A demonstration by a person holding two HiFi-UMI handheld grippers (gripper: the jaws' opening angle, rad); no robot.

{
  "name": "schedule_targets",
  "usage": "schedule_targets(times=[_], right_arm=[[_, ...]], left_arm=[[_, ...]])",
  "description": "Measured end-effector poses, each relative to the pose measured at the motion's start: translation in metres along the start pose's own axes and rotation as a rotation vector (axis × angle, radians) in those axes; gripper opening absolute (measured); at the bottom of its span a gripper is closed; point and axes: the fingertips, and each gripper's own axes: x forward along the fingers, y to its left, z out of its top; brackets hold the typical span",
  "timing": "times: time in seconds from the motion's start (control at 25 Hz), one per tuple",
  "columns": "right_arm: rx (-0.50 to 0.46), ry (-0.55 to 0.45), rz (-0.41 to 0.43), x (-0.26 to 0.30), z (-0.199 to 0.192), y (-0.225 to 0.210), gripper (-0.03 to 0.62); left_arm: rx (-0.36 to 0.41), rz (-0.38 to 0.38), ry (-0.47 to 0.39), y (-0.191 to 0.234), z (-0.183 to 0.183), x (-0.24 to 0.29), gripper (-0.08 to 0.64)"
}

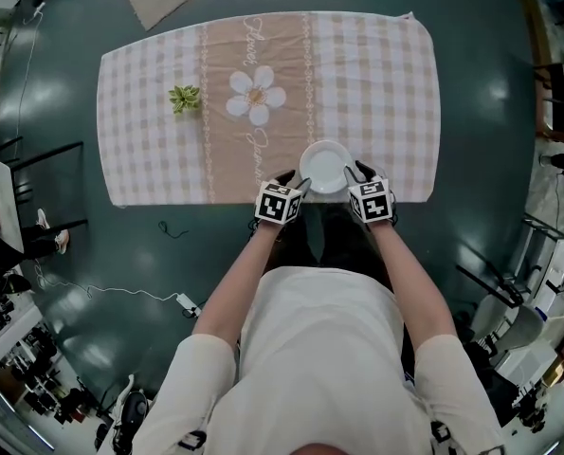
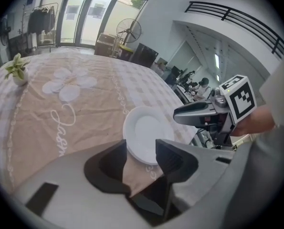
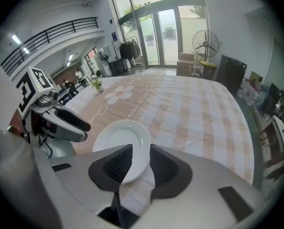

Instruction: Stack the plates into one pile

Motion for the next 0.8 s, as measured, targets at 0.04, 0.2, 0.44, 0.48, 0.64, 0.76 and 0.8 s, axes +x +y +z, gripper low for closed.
schedule_targets(times=[0.04,0.2,0.44,0.48,0.64,0.76,0.8], right_arm=[[0.001,-0.007,-0.003,-0.004,0.002,0.001,0.132],[0.001,-0.037,-0.024,-0.021,0.012,0.005,0.132],[-0.002,-0.116,-0.043,-0.054,0.04,0.012,0.122],[-0.005,-0.129,-0.043,-0.061,0.044,0.014,0.118],[-0.026,-0.181,-0.044,-0.089,0.059,0.024,0.112],[-0.022,-0.242,-0.059,-0.116,0.078,0.025,0.103],[-0.017,-0.261,-0.066,-0.125,0.084,0.025,0.101]], left_arm=[[0.0,-0.003,-0.017,0.001,0.003,-0.006,0.195],[0.014,-0.002,-0.067,0.006,0.011,-0.036,0.195],[0.077,0.011,-0.131,0.016,0.032,-0.078,0.187],[0.094,0.016,-0.139,0.017,0.035,-0.084,0.184],[0.156,0.032,-0.179,0.019,0.044,-0.112,0.173],[0.205,0.028,-0.231,0.014,0.064,-0.137,0.17],[0.219,0.024,-0.251,0.01,0.071,-0.146,0.169]])
